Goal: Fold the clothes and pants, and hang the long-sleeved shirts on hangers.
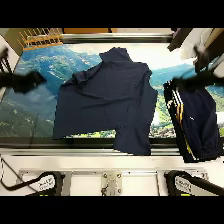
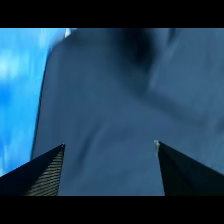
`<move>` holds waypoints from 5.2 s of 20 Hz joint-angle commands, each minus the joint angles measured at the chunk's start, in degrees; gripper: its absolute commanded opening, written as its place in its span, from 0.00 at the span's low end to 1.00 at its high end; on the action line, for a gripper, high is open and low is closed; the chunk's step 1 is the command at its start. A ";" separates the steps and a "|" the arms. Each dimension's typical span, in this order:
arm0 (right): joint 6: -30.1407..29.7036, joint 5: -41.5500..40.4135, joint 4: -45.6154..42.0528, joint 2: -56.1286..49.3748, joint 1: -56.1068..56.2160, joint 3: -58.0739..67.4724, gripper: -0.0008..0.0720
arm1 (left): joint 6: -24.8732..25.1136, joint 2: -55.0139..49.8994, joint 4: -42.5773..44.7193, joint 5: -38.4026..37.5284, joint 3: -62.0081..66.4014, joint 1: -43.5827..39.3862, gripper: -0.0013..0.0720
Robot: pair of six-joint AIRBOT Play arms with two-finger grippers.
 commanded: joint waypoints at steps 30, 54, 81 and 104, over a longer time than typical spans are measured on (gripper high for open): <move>-14.12 -16.76 25.77 -9.73 5.49 -28.39 0.04 | -35.56 22.18 1.42 18.80 -52.65 -5.55 0.85; -14.14 -16.39 25.94 -9.75 5.53 -28.39 0.04 | -37.79 19.34 1.38 32.41 -53.92 -5.57 0.85; -13.70 -24.63 23.28 29.35 2.67 24.35 0.03 | -23.93 49.24 1.95 33.81 7.50 -5.55 0.03; 4.68 -8.13 7.39 -14.23 7.96 24.37 0.03 | -17.53 -3.37 1.51 28.70 10.21 -9.64 0.03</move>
